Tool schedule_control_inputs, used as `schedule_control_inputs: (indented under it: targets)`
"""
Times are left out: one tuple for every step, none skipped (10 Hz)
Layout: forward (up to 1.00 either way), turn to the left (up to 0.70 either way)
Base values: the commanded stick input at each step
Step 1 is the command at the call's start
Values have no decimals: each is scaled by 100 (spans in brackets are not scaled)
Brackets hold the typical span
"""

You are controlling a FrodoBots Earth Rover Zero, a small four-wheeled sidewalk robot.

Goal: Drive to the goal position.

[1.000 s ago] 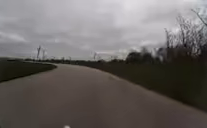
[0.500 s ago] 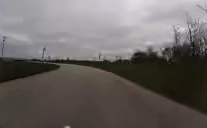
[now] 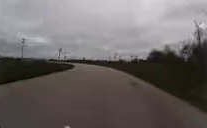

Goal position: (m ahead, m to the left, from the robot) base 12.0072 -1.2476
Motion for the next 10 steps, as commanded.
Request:
schedule_control_inputs:
  targets:
    - [100,36]
    - [100,21]
    - [100,6]
    - [100,0]
    - [100,0]
    - [100,0]
    - [100,0]
    - [100,0]
    - [100,0]
    - [100,0]
